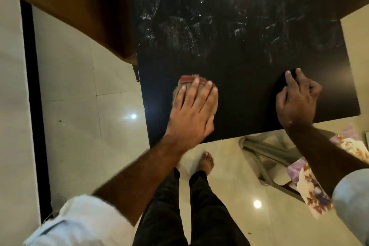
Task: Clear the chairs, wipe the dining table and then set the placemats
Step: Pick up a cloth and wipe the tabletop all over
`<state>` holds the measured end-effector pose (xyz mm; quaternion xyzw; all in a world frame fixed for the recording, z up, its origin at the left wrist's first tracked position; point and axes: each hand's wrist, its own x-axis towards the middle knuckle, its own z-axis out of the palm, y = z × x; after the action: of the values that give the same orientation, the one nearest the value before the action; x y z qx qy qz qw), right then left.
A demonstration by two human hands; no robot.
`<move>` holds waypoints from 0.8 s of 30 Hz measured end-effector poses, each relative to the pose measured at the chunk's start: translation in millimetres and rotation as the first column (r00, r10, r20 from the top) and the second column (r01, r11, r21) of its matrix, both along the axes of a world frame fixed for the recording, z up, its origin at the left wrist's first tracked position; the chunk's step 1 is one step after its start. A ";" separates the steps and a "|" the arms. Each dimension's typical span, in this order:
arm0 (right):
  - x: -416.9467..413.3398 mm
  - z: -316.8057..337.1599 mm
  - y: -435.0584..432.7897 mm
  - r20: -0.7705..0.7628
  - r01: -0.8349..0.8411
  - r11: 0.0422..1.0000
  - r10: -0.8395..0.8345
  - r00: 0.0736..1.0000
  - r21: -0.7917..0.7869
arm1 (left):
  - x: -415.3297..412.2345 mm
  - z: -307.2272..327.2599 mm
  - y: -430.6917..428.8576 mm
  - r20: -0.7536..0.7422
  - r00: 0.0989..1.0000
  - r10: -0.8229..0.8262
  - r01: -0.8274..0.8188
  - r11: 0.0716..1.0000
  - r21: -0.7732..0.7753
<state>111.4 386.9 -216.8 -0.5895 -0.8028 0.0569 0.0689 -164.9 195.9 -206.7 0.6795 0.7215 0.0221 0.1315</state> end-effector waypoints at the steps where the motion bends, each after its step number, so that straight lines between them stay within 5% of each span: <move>1: -1.0 0.8 -0.8 0.005 0.003 1.000 -0.003 1.000 -0.002 | -4.7 -2.5 -16.5 0.003 1.000 -0.010 0.010 1.000 -0.009; 5: -3.2 3.2 0.2 0.018 0.011 1.000 -0.010 1.000 -0.007 | -48.7 -6.6 -32.6 -0.026 0.999 0.043 -0.044 0.998 -0.048; 10: -6.5 8.4 -0.1 0.026 0.038 0.998 -0.037 0.999 -0.043 | -73.2 -2.9 52.6 -0.042 0.989 0.141 -0.142 0.990 -0.014; 17: -3.0 9.4 4.9 0.015 0.041 0.995 -0.040 0.999 -0.086 | 17.8 4.7 131.5 -0.026 0.999 -0.024 0.025 0.999 0.027; 20: -5.2 17.3 6.9 0.076 0.063 0.989 -0.054 0.996 -0.135 | 32.3 17.0 137.9 0.104 0.988 -0.114 0.114 0.993 0.008; 24: -51.1 44.9 -7.1 0.031 0.102 0.985 -0.099 0.995 -0.140 | -18.7 23.4 121.8 0.193 0.973 0.130 -0.140 0.989 0.040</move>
<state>60.3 379.8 -171.9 -0.6332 -0.7668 0.1031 0.0200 -183.6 317.7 -183.3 0.6269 0.7493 0.1148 0.1798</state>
